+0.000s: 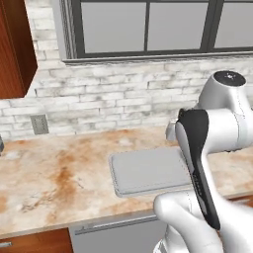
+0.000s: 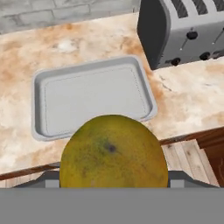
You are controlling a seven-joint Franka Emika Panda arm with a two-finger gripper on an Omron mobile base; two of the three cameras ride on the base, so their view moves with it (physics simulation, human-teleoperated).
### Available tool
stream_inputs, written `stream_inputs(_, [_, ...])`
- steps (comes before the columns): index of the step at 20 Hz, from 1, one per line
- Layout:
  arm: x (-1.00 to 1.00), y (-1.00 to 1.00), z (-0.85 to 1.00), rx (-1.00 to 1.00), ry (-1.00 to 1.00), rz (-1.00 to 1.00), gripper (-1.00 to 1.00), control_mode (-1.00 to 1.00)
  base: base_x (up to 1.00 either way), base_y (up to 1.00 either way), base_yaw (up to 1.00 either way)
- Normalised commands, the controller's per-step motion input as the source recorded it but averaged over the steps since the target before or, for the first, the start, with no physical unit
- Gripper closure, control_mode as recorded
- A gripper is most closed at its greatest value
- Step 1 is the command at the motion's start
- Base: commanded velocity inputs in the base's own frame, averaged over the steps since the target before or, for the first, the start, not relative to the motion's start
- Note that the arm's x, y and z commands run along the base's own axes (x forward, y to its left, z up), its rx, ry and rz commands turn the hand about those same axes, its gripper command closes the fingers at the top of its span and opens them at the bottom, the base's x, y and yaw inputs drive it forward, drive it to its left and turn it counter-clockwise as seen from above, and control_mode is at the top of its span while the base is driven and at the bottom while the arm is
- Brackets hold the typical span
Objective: Pick the tangerine and orange from the fridge and place them inside the tupperware on the counter.
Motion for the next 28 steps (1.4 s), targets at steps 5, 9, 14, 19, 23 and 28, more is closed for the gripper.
stream_inputs(5, [0.08, 0.08, -0.73, 0.0, 0.37, 0.0, 1.0, -1.0, 0.0, 0.0, 0.0])
stream_inputs(9, [0.02, 0.0, -0.7, 0.0, 0.0, 0.0, 1.0, -1.0, 0.0, 0.0, 0.0])
stream_inputs(14, [0.13, 0.0, -0.62, 0.0, -0.05, 0.0, 1.0, -1.0, 0.0, 0.0, 0.0])
stream_inputs(19, [0.57, 0.0, -0.45, 0.04, 0.0, 0.0, 1.0, -1.0, 0.0, 0.0, 0.0])
stream_inputs(23, [0.7, 0.0, -0.34, 0.07, 0.0, 0.0, 1.0, -1.0, 0.0, 0.0, 0.0])
stream_inputs(28, [0.68, 0.0, -0.34, 0.03, 0.0, 0.0, 1.0, -1.0, 0.0, 0.0, 0.0])
